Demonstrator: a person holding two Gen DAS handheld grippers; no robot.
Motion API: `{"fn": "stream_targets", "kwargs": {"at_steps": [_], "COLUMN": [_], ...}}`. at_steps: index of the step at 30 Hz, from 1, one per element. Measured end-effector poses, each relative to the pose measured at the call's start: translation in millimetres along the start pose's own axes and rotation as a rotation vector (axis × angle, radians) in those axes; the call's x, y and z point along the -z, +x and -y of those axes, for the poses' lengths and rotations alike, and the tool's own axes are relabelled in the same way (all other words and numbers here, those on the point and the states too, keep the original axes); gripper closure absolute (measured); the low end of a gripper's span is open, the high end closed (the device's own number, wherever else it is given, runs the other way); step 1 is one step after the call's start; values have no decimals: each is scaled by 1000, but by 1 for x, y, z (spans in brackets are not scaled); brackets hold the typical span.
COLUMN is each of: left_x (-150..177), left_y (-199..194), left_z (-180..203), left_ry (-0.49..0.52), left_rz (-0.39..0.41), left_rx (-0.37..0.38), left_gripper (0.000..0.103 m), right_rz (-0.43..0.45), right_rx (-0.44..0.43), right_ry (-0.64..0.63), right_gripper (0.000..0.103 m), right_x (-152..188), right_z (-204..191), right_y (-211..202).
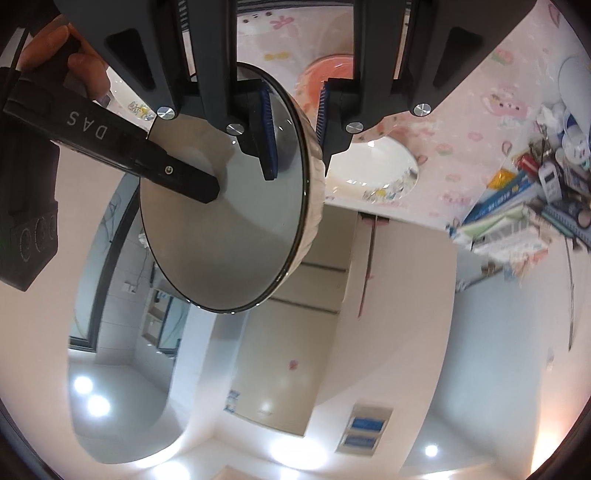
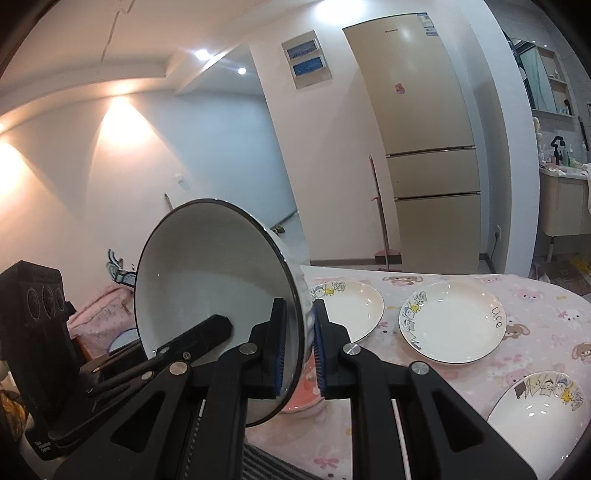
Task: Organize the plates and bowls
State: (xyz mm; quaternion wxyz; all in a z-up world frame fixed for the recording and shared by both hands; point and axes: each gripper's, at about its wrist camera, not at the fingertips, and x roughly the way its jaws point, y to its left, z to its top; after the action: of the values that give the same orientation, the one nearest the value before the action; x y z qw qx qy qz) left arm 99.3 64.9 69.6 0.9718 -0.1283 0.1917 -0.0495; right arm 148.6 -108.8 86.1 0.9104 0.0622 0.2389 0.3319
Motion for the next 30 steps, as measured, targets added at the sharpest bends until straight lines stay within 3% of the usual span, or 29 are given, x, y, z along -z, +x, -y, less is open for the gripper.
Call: {"fn": "stream_targets", "kwargs": {"at_steps": [3,6,12,22,30], "left_x": [-4,-6,1,32,41], "left_y": [14,36,73,108,115], "left_z": [-14,-27,-41,-38,-37], "left_ry": [-15,-45,-65,-13,22], "left_rz": [-73,-198,-358,-417,-426], "left_rx": [-36,-57,-76,-167,-234], "left_gripper": [82,82,82,78,77], "right_rz": [-76,-179,-280,-380,-437], "right_rx": [8,13,42,130,134], "right_ry": [37,113,197,171,165], "right_gripper": [90,90,90,88,88], "right_x": [-3,-3,12,35,42], "right_z": [-2,4,19,29,32], "right_y": [26,51,84,108,121]}}
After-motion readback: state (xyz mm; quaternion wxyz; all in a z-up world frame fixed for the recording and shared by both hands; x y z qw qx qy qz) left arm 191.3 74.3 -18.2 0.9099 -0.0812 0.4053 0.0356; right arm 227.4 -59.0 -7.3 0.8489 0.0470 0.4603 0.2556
